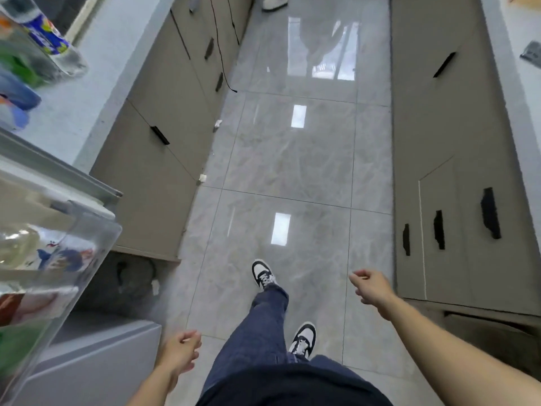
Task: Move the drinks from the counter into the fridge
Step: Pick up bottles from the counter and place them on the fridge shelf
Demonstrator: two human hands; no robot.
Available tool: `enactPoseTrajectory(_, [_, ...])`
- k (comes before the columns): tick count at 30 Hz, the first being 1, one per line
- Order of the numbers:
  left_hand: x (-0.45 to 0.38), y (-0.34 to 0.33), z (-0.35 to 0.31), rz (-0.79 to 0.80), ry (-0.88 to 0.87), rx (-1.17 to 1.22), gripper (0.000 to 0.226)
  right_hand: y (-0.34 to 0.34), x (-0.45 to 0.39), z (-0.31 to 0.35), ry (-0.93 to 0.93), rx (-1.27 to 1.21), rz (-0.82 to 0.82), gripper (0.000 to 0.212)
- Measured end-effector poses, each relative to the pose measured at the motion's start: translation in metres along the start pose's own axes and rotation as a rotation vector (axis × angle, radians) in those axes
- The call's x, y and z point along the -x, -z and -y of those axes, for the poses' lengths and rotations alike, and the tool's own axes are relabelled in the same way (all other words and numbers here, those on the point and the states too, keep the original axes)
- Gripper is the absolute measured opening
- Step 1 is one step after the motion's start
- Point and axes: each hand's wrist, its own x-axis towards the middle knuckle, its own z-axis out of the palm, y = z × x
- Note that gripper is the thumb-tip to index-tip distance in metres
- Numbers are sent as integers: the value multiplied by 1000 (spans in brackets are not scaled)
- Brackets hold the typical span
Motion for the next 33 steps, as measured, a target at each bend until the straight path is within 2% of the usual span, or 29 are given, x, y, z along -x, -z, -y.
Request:
enactPoseTrajectory(5, [-43, -3, -54, -17, 69, 57, 14, -8, -57, 80, 35, 114, 39, 16])
enactPoseTrajectory(10, [-75, 0, -149, -36, 100, 94, 15, -11, -91, 156, 64, 254, 51, 17])
enactPoseTrajectory(15, [-99, 17, -267, 5, -46, 190, 16, -17, -129, 230, 87, 336, 83, 17])
enactPoseTrajectory(19, [-110, 28, -331, 5, -128, 304, 10, -18, -163, 274, 88, 429, 118, 13])
enactPoseTrajectory(24, [-120, 34, -363, -72, -73, 414, 9, -31, -218, 346, 126, 596, 190, 19])
enactPoseTrajectory(29, [-110, 29, -358, -234, 129, 537, 9, -60, -268, 462, 253, 767, 263, 24])
enactPoseTrajectory(33, [-92, 11, -348, -313, 264, 662, 12, -107, -298, 553, 404, 816, 387, 26])
